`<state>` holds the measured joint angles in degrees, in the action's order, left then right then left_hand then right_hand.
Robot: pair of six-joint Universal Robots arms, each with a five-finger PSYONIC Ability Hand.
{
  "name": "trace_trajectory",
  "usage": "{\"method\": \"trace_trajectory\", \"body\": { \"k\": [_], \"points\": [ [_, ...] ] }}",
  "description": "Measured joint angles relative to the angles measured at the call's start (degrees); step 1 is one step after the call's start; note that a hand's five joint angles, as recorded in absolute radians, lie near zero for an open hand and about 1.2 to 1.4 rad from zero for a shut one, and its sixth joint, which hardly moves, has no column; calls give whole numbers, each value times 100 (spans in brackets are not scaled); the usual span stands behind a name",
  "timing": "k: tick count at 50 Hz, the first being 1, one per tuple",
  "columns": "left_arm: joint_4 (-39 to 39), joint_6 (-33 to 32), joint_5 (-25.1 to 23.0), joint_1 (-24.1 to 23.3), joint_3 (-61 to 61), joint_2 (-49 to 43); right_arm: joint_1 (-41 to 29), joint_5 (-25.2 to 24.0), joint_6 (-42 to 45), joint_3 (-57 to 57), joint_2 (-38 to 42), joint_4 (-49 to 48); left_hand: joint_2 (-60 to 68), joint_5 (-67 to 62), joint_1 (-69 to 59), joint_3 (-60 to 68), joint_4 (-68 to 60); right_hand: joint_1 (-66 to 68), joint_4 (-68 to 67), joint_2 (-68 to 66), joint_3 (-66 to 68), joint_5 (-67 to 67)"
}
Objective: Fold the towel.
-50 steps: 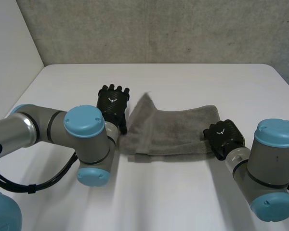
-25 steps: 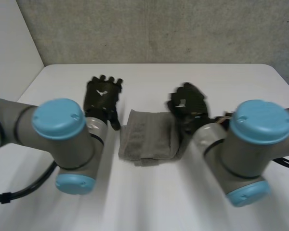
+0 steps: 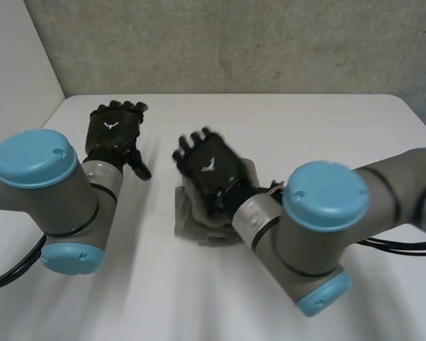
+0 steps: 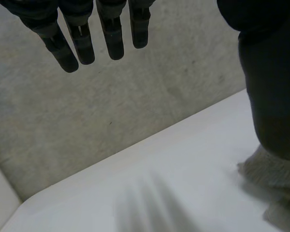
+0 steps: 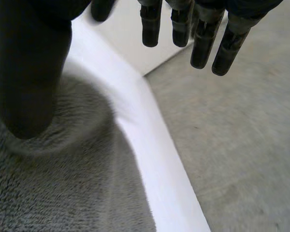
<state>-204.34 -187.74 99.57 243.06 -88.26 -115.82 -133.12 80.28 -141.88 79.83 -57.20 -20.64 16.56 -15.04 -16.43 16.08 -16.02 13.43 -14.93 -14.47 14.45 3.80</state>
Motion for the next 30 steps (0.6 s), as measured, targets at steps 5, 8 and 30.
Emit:
{"method": "trace_trajectory", "body": {
  "k": [5, 8, 30],
  "points": [
    [-18, 270, -319, -83, 90, 18, 320, 154, -1405, 294, -646, 91, 0, 0, 0, 0, 0, -4, 0, 0, 0, 0],
    [-16, 449, -438, -165, 177, 0, 616, 161, -2118, 373, -843, 316, 0, 0, 0, 0, 0, -5, 0, 0, 0, 0],
    [367, 695, -693, -752, 971, -1475, 1611, -380, -4044, -529, 635, 1607, 0, 0, 0, 0, 0, -7, 0, 0, 0, 0]
  ]
}}
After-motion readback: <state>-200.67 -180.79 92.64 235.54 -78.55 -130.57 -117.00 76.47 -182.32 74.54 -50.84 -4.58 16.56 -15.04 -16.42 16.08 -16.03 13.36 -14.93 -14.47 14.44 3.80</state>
